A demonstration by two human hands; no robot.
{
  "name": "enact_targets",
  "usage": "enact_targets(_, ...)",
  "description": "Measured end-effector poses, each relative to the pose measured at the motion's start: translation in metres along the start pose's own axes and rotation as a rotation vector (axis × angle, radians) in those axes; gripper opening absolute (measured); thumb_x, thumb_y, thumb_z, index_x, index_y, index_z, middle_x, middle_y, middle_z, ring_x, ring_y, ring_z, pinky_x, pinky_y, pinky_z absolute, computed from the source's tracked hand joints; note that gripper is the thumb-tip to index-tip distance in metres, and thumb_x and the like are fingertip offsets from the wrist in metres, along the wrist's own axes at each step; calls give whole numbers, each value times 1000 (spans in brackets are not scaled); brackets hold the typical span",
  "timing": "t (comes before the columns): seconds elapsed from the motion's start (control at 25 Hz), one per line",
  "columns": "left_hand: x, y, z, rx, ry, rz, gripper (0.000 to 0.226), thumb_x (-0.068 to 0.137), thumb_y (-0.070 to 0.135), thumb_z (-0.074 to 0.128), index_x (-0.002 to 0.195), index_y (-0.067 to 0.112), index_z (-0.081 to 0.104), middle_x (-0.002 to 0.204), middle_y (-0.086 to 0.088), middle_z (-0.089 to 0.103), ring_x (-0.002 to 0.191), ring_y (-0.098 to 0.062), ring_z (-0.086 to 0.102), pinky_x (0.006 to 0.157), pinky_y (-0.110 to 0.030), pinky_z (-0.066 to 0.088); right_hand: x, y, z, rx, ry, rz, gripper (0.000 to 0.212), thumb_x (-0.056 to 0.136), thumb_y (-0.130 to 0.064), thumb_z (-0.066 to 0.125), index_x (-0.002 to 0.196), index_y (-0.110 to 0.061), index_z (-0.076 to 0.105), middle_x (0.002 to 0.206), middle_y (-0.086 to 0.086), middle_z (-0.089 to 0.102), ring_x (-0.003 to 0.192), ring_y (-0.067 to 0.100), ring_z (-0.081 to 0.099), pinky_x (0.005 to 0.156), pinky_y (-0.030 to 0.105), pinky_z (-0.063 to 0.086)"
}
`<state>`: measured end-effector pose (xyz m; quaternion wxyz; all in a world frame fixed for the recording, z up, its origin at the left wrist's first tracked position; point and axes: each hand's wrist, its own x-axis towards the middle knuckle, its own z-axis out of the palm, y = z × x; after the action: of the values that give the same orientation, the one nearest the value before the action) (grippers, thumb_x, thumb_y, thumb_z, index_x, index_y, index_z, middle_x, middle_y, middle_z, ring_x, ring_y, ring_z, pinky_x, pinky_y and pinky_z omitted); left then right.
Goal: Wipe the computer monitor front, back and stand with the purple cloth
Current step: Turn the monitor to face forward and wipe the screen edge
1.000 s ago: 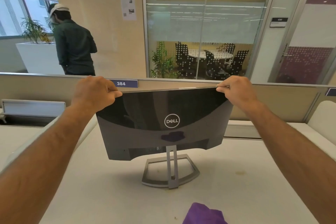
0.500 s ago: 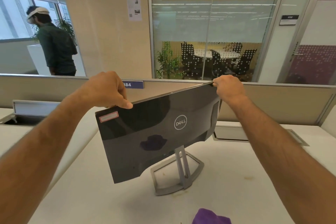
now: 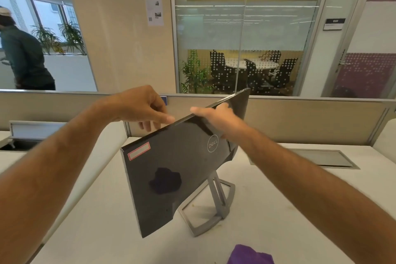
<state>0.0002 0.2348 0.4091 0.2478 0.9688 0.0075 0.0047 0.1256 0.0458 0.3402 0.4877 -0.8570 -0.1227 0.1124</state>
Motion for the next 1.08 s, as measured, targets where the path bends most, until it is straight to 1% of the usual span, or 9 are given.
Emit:
enact_targets(0.08,18,-3,0,38,46,64,9,88,27,68,96,25,73,84,3,76,69,-14,72,72,-35,62,-22,-6,26,81,-94,50,145,59,-77,74,154,-16,-16,165,9,-8,149,37,12,113,58,30)
enact_targets(0.2,51,-1,0,424,97,205,47,92,12,64,130,39,57,121,6,68,101,-12,66,92,-39,55,-47,-14,52,139,-129,84,151,57,-75,78,150,-16,-26,163,8,-22,150,36,-7,119,58,15)
enact_targets(0.28,70,10,2,862,33,308,74,91,11,65,147,45,29,139,6,54,115,-15,58,88,-35,55,-57,-20,67,149,-150,83,158,52,-76,80,148,-16,-30,161,8,-28,149,36,-17,119,60,11)
enact_targets(0.36,90,25,6,1194,-31,434,95,89,12,68,150,49,5,150,2,42,122,-20,54,78,-30,56,-61,-25,76,130,-144,86,160,51,-75,80,147,-14,-32,159,10,-31,147,37,-22,119,61,7)
enact_targets(0.44,107,39,10,1381,-56,522,105,87,17,71,147,50,-8,153,-2,36,126,-24,51,79,-35,58,-64,-29,78,100,-124,98,157,55,-71,81,147,-11,-31,159,12,-30,147,39,-22,119,60,3)
enact_targets(0.6,126,51,17,1434,-89,509,108,84,24,73,145,55,-10,156,-4,27,129,-28,48,79,-39,58,-63,-32,75,97,-109,123,156,57,-66,84,147,-10,-31,159,14,-30,147,40,-21,119,59,3)
enact_targets(0.88,127,59,17,1340,-97,407,96,84,21,73,144,60,9,156,4,28,136,-25,40,84,-39,55,-65,-31,64,116,-154,111,146,65,-57,83,150,-10,-25,162,14,-21,149,41,-11,120,54,12)
enact_targets(1.0,127,57,19,1324,-83,349,93,84,20,74,145,57,15,154,5,31,136,-24,39,86,-38,53,-62,-27,48,72,-191,93,137,62,-52,84,155,-13,-10,162,14,10,144,40,19,112,49,34)
enact_targets(1.08,128,53,20,1299,-71,318,92,83,21,74,146,56,17,153,6,33,136,-23,40,89,-38,53,-60,-23,34,74,-244,95,124,55,-48,86,150,-14,13,137,13,45,118,33,49,87,41,49)
